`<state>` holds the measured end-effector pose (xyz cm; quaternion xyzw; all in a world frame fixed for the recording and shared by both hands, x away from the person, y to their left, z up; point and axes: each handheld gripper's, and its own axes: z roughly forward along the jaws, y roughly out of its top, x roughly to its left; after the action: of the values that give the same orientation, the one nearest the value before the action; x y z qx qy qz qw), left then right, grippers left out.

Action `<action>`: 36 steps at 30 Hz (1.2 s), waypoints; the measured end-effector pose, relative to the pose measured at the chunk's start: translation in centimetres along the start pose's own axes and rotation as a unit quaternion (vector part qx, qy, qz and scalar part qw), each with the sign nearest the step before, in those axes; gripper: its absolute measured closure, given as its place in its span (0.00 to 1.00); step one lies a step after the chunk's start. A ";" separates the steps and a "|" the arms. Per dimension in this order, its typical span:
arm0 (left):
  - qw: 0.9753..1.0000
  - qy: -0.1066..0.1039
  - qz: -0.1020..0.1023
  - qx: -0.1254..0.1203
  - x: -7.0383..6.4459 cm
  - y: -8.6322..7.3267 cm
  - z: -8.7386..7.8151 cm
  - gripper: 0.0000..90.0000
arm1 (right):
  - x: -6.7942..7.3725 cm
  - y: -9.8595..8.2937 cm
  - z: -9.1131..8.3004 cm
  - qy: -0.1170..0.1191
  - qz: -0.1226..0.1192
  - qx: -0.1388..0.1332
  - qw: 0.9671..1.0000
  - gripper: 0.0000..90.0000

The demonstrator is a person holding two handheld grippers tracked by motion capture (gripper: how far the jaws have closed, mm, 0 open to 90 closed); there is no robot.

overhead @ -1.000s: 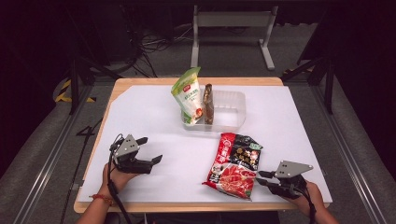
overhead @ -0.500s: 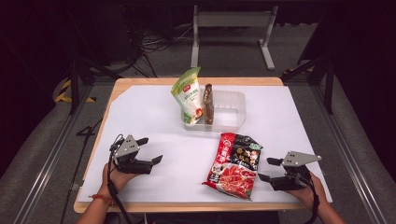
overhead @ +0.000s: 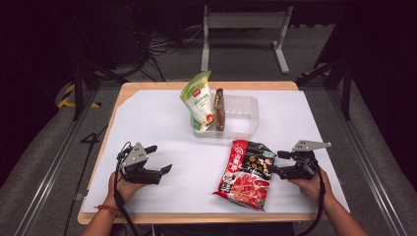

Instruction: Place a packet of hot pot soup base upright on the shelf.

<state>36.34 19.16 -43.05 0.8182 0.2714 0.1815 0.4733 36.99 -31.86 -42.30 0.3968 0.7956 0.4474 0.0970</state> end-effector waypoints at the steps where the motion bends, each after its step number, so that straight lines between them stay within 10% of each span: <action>1: 1.000 0.000 0.000 0.000 0.0 0.0 0.0 0.17 | -0.2 0.1 0.2 0.001 0.007 0.002 1.000 0.24; 16: 1.000 -0.003 0.003 0.004 0.0 0.0 0.2 0.17 | -3.0 1.2 3.4 0.011 0.105 0.035 0.994 0.37; 36: 1.000 -0.003 0.004 0.009 0.0 0.0 0.4 0.17 | -2.7 1.2 4.2 0.048 0.118 0.037 0.991 0.75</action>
<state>36.55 18.92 -43.25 0.8240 0.2680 0.1788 0.4661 41.61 -30.84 -44.29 0.4695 0.7627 0.4448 -0.0092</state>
